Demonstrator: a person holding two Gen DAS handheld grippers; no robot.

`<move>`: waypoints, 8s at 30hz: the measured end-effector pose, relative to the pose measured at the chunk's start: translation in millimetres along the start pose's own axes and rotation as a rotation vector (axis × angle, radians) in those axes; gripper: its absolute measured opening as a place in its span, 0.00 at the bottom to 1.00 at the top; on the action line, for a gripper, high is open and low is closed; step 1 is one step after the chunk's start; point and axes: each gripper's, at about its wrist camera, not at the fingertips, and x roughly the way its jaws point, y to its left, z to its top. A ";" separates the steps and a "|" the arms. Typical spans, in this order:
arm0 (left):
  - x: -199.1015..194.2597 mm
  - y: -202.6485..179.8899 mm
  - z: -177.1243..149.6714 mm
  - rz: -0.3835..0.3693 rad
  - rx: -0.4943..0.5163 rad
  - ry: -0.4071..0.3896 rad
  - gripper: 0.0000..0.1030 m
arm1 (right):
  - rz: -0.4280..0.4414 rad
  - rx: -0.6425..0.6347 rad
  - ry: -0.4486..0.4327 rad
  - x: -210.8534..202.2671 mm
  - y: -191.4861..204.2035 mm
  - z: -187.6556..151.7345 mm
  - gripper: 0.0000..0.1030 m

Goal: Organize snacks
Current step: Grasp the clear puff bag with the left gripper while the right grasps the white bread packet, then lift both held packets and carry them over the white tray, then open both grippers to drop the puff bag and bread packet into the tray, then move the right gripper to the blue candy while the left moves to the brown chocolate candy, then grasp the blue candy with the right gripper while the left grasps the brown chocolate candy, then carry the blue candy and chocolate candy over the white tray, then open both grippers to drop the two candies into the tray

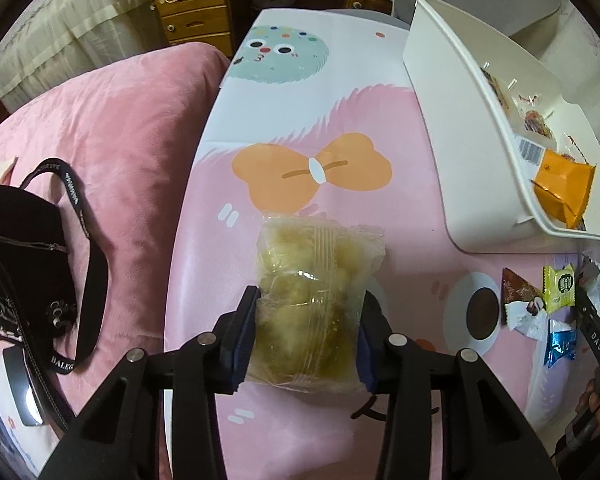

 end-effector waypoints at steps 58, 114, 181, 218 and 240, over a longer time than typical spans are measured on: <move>-107.4 -203.6 89.9 -0.251 -0.026 -0.221 0.71 | 0.443 0.127 -0.043 -42.8 -36.5 129.5 0.71; -11.7 -179.6 -33.7 -0.176 0.175 0.008 0.73 | 0.376 0.103 -0.082 -48.4 5.8 -61.7 0.77; 0.2 -181.7 -37.6 -0.221 0.169 -0.070 0.20 | 0.323 -0.017 -0.168 -50.8 21.8 -63.6 0.38; -141.2 -113.5 5.2 -0.264 0.185 -0.257 0.14 | 0.392 -0.042 -0.341 -154.6 65.3 7.4 0.15; -140.2 -146.9 54.6 -0.138 0.344 -0.211 0.39 | 0.218 -0.038 -0.356 -134.6 34.6 91.5 0.36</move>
